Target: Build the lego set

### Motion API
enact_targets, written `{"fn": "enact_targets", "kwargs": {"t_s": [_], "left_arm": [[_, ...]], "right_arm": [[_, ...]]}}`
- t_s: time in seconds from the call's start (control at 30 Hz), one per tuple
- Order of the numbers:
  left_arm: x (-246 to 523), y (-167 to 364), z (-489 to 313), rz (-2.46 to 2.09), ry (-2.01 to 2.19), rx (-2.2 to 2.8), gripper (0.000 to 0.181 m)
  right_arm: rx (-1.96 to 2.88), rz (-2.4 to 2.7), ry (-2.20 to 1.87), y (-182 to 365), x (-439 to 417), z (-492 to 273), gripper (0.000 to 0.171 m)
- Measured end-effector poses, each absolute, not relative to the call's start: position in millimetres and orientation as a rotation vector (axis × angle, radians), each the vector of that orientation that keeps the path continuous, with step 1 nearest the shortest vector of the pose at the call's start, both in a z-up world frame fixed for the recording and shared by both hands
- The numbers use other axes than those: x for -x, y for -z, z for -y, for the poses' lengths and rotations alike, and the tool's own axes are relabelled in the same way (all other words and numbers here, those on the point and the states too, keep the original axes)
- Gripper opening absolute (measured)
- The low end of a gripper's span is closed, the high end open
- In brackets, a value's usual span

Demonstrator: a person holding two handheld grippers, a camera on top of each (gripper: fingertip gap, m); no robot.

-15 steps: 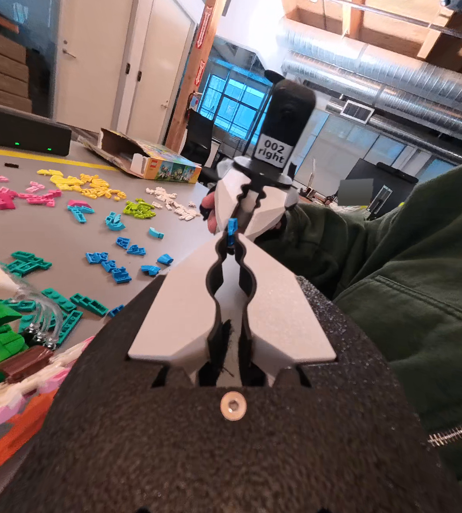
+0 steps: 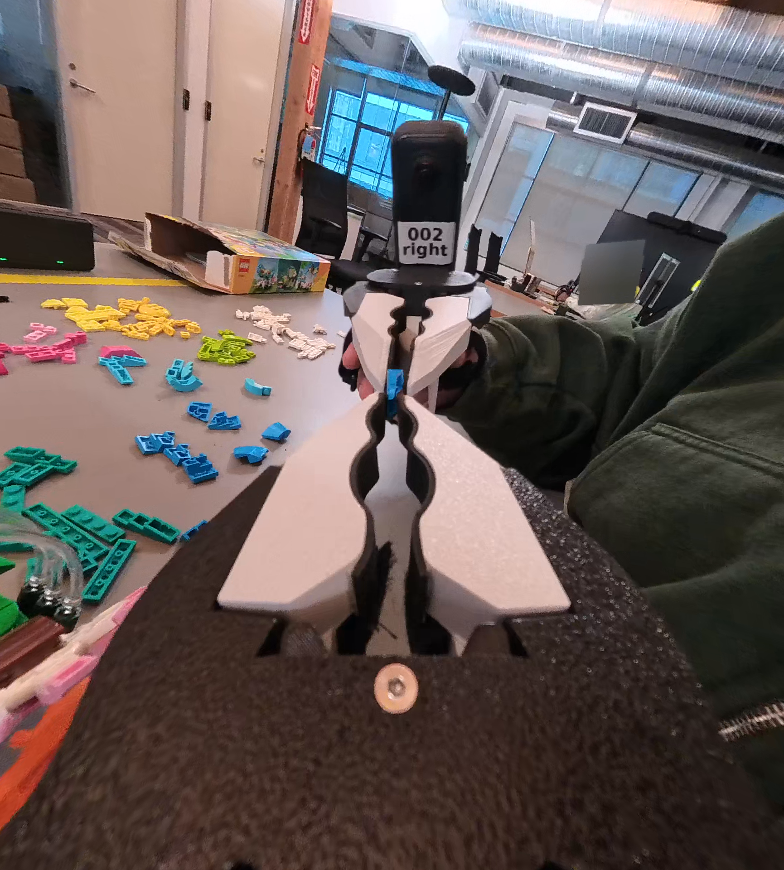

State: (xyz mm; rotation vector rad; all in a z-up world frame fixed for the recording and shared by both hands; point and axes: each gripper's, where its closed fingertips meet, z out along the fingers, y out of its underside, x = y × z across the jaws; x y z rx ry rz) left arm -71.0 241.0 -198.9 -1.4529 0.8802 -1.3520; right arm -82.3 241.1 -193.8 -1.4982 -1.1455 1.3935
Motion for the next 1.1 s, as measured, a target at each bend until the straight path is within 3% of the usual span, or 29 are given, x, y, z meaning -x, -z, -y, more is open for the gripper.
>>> {"fn": "enact_targets", "kwargs": {"t_s": [0.17, 0.37, 0.5, 0.7, 0.9, 1.1], "left_arm": [[69, 206, -244, -0.886, 1.286, 1.503, 0.004], [90, 212, -263, -0.831, 1.115, 1.576, 0.013], [93, 211, -264, -0.808, 1.128, 1.578, 0.016], [91, 214, -258, -0.839, 1.127, 1.596, 0.027], [106, 217, -256, -0.846, 1.084, 1.615, 0.030], [120, 222, -256, -0.844, 1.067, 1.647, 0.028]], "right_arm": [[1.490, 1.171, -1.256, 201, 79, -243, 0.004], [1.363, 1.777, -0.301, 280, 36, -237, 0.004], [1.169, 2.044, -0.003, 308, 23, -218, 0.004], [1.185, 2.077, 0.013, 312, 19, -211, 0.014], [1.575, 1.862, -0.403, 307, 13, -212, 0.027], [1.639, 1.722, -0.669, 305, 25, -211, 0.032]]}}
